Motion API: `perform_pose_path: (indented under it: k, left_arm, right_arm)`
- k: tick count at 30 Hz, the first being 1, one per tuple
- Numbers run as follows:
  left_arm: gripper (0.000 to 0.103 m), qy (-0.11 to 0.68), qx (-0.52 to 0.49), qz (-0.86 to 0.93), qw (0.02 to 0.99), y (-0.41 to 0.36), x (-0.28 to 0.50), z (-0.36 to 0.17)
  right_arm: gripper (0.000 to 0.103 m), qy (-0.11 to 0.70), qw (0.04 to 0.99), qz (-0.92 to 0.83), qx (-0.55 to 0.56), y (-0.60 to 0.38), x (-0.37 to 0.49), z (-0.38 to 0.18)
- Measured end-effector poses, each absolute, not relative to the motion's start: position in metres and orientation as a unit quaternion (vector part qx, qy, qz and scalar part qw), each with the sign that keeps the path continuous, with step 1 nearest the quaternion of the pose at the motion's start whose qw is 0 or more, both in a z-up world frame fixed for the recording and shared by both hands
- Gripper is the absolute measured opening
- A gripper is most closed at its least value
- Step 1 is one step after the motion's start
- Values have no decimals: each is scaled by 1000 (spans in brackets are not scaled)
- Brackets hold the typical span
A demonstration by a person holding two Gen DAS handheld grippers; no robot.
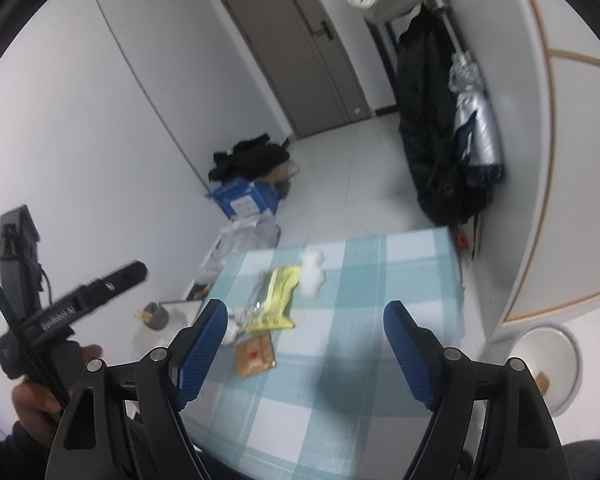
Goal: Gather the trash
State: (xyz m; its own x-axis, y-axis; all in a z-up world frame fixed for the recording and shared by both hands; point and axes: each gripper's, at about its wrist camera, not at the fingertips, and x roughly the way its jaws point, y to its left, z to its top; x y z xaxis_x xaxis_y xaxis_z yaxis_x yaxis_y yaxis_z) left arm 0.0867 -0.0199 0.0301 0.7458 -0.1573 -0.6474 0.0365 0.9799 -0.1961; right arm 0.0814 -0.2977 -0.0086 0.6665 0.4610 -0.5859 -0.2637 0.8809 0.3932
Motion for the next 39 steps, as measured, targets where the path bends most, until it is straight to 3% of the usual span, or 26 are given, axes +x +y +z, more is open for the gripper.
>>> perform_pose_path:
  k: [17,22,34,39]
  left_arm:
    - [92,400,-139,-18,906,58,88,-24]
    - [92,416,-181,-12,891,73,94,-28]
    - [92,428,-177,1,886,92,92,-36]
    - [92,438,-179,5,881,99,96,-42]
  right_arm:
    - [80,441,872,199,79,-232,104,-66]
    - [80,471,857,197,71,-214,126,-83]
    - [80,508,843,175,-2,-179,203,-107]
    - [65,527,836,152,-12,-169,252,-121]
